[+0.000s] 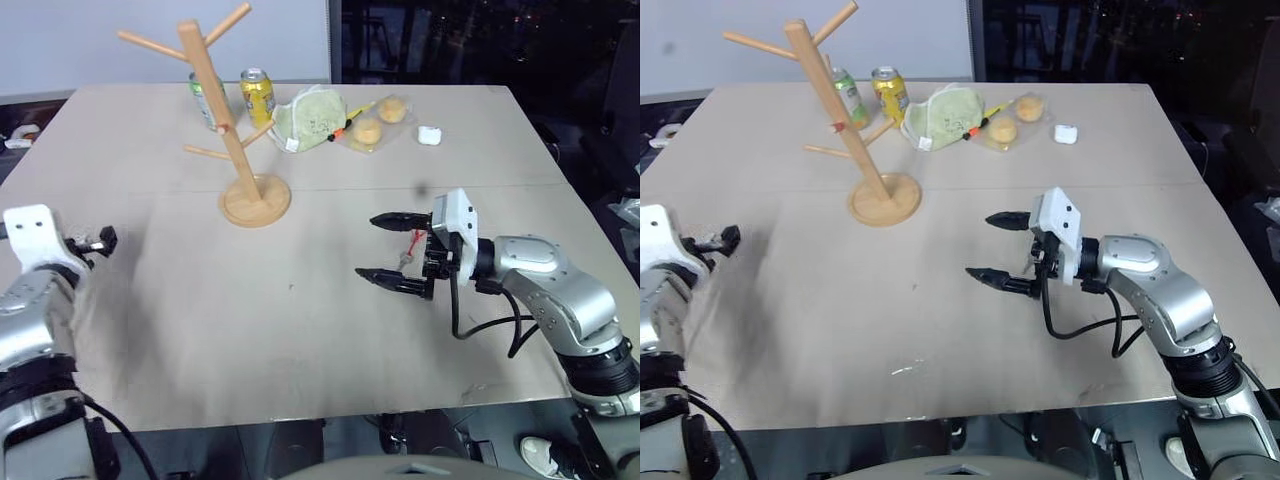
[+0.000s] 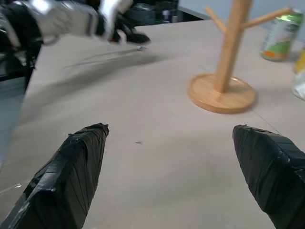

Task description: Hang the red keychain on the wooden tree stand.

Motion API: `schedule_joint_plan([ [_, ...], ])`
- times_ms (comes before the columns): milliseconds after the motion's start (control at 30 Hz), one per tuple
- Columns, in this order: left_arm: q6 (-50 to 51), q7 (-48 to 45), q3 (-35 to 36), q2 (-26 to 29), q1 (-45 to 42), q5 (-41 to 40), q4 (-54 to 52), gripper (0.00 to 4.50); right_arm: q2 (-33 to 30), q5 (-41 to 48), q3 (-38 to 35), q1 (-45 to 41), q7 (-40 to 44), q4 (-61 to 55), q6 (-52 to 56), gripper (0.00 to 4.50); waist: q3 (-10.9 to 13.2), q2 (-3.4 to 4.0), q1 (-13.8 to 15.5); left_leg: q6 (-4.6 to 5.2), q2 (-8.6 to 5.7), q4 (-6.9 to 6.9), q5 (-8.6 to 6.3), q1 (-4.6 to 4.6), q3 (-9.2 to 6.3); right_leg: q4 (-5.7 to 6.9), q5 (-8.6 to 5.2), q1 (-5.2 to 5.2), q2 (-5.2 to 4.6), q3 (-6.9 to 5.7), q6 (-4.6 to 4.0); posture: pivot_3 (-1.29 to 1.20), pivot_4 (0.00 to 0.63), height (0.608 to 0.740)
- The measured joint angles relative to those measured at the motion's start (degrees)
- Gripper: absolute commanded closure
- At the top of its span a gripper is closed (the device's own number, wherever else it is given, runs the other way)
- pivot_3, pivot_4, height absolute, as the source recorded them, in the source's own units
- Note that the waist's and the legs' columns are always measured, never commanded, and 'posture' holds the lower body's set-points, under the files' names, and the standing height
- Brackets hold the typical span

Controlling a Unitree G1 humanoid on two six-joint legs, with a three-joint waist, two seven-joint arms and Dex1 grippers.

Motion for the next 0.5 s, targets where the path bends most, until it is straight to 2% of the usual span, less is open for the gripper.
schedule_joint_plan([
  [33,0.3,-0.5,0.1,0.7,0.0,-0.1,-1.0,0.02,0.0,0.1,-0.3,0.1,-0.4,0.0,0.3,0.00,0.0,0.01,0.0,0.00,-0.01,0.00,0.00,0.01,0.01,-0.01,0.00,0.00,-0.02,0.00,0.00,0.00,0.150,0.740],
  [167,3.6,-13.6,-3.7,8.5,3.8,-2.3,-11.8,0.02,0.1,-1.1,-3.2,2.1,-8.2,-2.3,4.4,0.00,0.0,0.03,0.0,-0.14,-0.03,-0.07,-0.08,-0.01,0.06,-0.04,-0.12,-0.05,-0.10,0.00,-0.20,0.00,0.150,0.740],
  [233,4.7,-24.8,-8.0,11.5,5.2,-5.3,-19.5,0.02,1.6,-3.2,-4.4,3.4,-15.9,-3.2,9.3,0.00,0.0,0.09,0.1,-0.25,-0.05,-0.08,-0.15,-0.02,0.08,-0.04,-0.12,-0.06,-0.16,-0.02,-0.22,0.00,0.150,0.740],
  [333,7.7,-33.2,-12.5,12.0,4.3,-10.2,-27.0,0.02,4.3,-4.5,-4.4,4.7,-23.1,-4.2,15.2,0.00,0.0,0.13,-0.1,-0.23,-0.04,-0.08,-0.14,-0.03,0.10,-0.04,-0.13,-0.09,-0.13,0.00,-0.21,0.00,0.150,0.740],
  [500,12.4,-39.6,-18.2,11.8,-0.6,-15.6,-34.6,0.02,9.8,-8.0,-3.8,5.5,-32.4,-3.2,21.5,0.00,0.0,0.14,-0.8,0.01,-0.02,-0.08,0.01,-0.01,0.07,0.01,-0.19,-0.09,0.02,0.06,0.02,0.00,0.150,0.740],
])
